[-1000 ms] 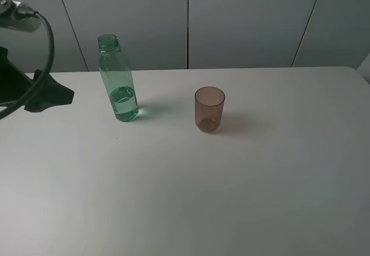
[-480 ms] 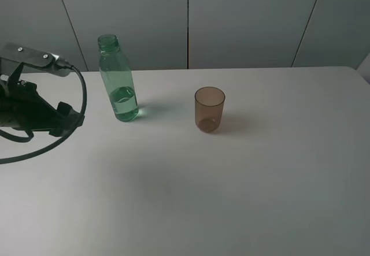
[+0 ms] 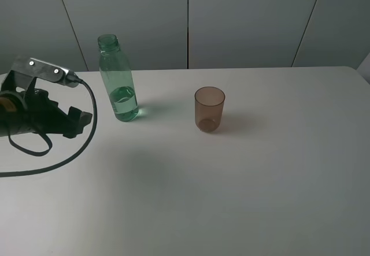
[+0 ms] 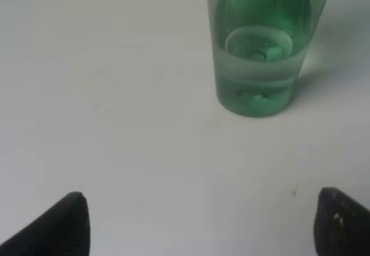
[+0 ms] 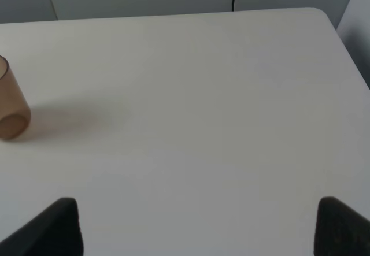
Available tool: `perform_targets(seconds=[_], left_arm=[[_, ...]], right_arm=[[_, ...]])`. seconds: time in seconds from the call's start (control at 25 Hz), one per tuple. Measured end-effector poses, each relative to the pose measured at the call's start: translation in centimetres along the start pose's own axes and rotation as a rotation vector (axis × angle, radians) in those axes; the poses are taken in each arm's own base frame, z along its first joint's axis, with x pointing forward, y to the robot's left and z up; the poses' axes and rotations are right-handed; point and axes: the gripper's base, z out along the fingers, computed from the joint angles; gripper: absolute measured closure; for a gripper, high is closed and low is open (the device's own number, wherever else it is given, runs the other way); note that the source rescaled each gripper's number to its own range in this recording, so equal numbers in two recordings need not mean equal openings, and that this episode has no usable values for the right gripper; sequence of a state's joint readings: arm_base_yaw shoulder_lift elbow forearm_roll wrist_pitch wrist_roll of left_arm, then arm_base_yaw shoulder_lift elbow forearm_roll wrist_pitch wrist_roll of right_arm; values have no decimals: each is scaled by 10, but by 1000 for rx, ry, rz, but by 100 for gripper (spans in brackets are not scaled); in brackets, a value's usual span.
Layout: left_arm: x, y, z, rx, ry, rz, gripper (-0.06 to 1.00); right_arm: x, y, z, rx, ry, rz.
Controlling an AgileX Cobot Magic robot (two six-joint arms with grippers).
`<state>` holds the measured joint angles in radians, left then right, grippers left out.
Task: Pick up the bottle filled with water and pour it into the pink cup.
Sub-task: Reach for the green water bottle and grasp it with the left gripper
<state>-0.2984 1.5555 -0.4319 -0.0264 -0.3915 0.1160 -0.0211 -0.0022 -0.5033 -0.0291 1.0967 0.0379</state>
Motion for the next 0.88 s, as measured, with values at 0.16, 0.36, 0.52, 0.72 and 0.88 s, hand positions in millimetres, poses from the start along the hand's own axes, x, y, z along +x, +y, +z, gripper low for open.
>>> perform_targets(seconds=[0.16, 0.36, 0.52, 0.72, 0.88], left_arm=[[2, -3, 12, 26, -53, -13, -4], [4, -6, 21, 52, -107, -7, -4], [4, -8, 27, 70, -171, 6, -4], [3, -9, 36, 75, -190, 5, -4], [-3, -8, 43, 69, -219, -1, -4]], right_arm=[[0, 0, 0, 0, 0, 0], [0, 0, 0, 0, 0, 0], [0, 0, 0, 0, 0, 0], [0, 0, 0, 0, 0, 0], [0, 0, 0, 0, 0, 0]])
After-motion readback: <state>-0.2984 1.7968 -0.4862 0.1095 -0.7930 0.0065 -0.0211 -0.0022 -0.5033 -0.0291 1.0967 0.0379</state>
